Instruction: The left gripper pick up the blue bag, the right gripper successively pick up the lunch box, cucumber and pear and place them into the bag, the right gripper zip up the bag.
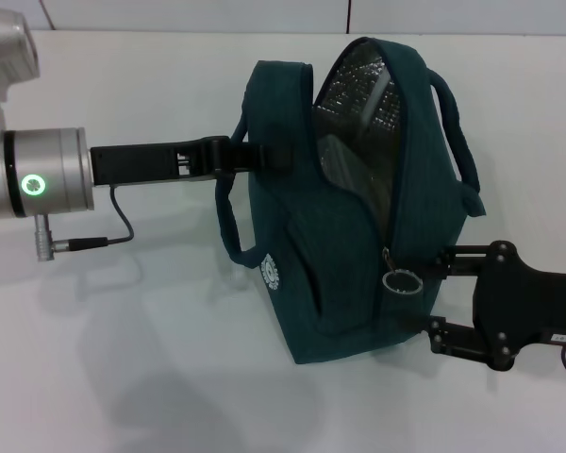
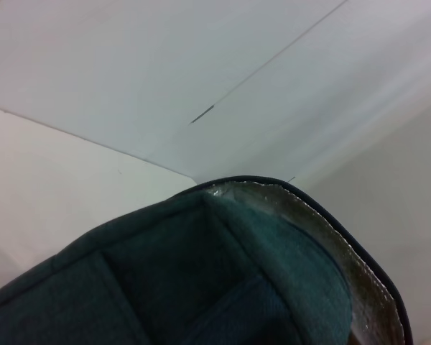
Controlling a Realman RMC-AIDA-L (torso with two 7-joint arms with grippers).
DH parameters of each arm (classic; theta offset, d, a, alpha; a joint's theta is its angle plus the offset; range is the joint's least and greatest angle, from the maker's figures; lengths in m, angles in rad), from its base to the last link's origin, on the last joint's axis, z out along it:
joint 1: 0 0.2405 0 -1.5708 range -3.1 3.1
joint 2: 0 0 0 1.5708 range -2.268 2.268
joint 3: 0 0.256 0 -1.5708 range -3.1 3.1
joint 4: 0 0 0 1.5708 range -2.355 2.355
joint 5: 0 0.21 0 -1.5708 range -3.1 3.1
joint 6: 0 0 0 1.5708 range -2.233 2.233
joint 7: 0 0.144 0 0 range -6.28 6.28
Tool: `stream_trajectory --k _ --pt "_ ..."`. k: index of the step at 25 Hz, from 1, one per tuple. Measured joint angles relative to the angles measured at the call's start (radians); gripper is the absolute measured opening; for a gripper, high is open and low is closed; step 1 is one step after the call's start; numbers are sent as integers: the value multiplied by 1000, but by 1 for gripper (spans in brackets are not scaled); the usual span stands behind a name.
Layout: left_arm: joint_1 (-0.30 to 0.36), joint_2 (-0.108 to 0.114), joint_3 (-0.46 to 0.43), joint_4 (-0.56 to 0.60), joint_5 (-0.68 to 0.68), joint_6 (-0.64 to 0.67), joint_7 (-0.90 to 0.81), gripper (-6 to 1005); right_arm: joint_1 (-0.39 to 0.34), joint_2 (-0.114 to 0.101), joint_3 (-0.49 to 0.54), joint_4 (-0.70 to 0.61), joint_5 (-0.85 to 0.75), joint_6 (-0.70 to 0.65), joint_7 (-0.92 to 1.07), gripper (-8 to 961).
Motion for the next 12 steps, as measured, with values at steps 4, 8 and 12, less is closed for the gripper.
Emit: stream_trajectory --k 4,8,12 --pt "3 0 0 0 0 0 0 115 2 1 0 10 16 4 0 507" --pt "4 0 0 0 0 0 0 119 3 1 0 11 20 8 0 469" --pt "4 0 0 0 0 3 0 122 3 1 0 15 20 13 3 423"
